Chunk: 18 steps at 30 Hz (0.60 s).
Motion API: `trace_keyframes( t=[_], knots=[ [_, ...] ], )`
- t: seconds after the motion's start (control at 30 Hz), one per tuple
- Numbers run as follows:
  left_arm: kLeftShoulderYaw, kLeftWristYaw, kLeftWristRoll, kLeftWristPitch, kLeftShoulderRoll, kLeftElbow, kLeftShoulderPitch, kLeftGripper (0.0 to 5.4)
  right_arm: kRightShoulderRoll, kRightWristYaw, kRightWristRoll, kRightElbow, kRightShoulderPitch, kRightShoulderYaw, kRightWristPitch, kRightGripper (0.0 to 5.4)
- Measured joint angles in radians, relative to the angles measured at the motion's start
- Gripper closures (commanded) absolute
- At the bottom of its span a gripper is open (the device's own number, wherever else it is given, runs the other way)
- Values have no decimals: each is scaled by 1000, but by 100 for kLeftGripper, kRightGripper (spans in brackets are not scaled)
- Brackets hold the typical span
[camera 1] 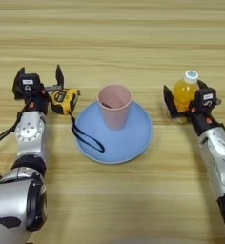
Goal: Move the objects on the table
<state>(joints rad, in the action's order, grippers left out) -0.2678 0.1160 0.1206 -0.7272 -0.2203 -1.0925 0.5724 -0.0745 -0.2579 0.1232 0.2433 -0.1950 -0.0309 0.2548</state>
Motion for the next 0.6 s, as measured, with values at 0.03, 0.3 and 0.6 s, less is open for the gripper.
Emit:
trace_keyframes(
  t=[0.03,0.3,0.6],
  knots=[
    [0,0,0,0,0,0,0,0,0,1,0,-12,-1,1,0,2],
    [2,-3,-2,-3,2,0,0,0,0,11,-3,-134,-6,6,-4,2],
    [7,-6,-4,-5,4,0,-1,0,-2,11,-3,-324,34,24,-1,2]
  ],
)
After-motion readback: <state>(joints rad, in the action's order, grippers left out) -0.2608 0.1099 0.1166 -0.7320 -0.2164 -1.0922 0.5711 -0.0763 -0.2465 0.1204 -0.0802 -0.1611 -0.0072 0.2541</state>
